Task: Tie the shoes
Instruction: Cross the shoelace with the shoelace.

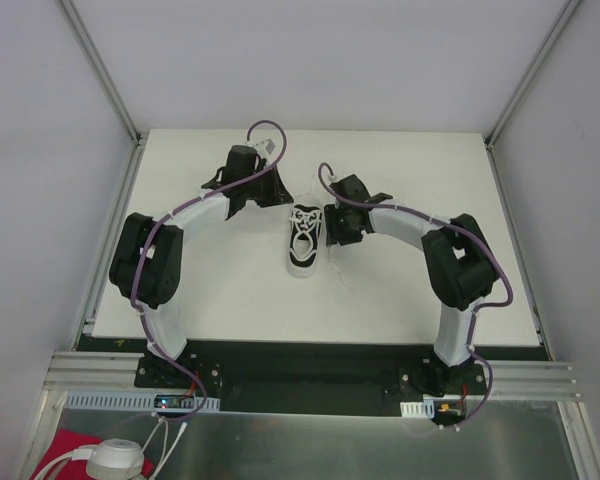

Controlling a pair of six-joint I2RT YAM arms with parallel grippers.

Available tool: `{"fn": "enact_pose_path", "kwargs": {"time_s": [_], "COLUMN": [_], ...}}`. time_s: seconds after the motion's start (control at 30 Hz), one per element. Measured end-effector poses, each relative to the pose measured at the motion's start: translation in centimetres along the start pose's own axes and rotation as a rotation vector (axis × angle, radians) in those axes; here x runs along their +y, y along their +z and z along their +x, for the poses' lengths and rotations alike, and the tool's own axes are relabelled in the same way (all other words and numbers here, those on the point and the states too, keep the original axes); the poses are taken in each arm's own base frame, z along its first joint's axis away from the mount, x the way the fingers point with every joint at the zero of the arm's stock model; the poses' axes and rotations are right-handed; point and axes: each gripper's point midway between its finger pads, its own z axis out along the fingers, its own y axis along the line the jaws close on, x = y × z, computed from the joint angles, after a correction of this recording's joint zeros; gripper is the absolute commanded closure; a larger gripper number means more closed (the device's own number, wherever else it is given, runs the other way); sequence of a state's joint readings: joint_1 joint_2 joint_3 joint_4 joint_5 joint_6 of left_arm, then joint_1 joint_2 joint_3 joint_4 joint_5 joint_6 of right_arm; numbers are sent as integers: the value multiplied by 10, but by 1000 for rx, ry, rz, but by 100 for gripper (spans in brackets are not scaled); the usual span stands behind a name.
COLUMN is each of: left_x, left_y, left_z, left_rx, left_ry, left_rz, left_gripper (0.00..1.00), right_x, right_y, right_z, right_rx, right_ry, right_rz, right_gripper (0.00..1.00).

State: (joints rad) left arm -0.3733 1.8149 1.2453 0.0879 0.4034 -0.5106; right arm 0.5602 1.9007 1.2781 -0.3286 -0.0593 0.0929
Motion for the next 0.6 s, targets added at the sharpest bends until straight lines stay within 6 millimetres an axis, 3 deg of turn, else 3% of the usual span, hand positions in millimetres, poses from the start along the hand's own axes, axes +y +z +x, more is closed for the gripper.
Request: {"fn": "enact_pose_path", "kwargs": {"time_s": [0.13,0.23,0.27,0.4,0.6], "left_x": [0,0,0,-1,-1], "left_y": [0,0,0,0,0], "left_z": [0,0,0,0,1], "left_rx": [0,0,0,2,4], "left_ry": [0,0,0,0,0], "left_rz": [0,0,0,3,6], "left_gripper": [100,100,100,100,100], "right_x": [0,-2,-2,-8,-21], "right_y": [5,9,10,11,6], "right_z": [6,7,5,3,-5], "right_rx": [16,21,18,14,0], "right_ry": [-8,-18,-21,-27,-44], "right_rz": [40,76,86,129,191], "right_gripper": [61,71,79,99,99]}}
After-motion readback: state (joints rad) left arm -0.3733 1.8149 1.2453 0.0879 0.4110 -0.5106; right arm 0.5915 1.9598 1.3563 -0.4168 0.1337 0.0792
